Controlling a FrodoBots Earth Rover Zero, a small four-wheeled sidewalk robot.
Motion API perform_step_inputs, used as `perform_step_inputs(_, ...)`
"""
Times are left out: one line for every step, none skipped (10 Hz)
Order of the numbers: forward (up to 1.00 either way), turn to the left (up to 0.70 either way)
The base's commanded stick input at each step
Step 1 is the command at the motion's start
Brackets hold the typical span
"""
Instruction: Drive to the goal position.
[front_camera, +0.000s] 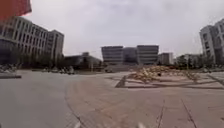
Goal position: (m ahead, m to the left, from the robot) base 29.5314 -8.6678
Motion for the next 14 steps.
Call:
perform_step_inputs(0.85,0.00)
perform_step_inputs(0.85,0.00)
perform_step_inputs(0.85,0.00)
perform_step_inputs(0.85,0.00)
perform_step_inputs(0.85,0.00)
perform_step_inputs(0.85,0.00)
perform_step_inputs(0.85,0.00)
perform_step_inputs(0.85,0.00)
perform_step_inputs(0.85,0.00)
perform_step_inputs(0.85,0.00)
perform_step_inputs(0.85,0.00)
perform_step_inputs(0.85,0.00)
perform_step_inputs(0.85,0.00)
perform_step_inputs(0.85,0.00)
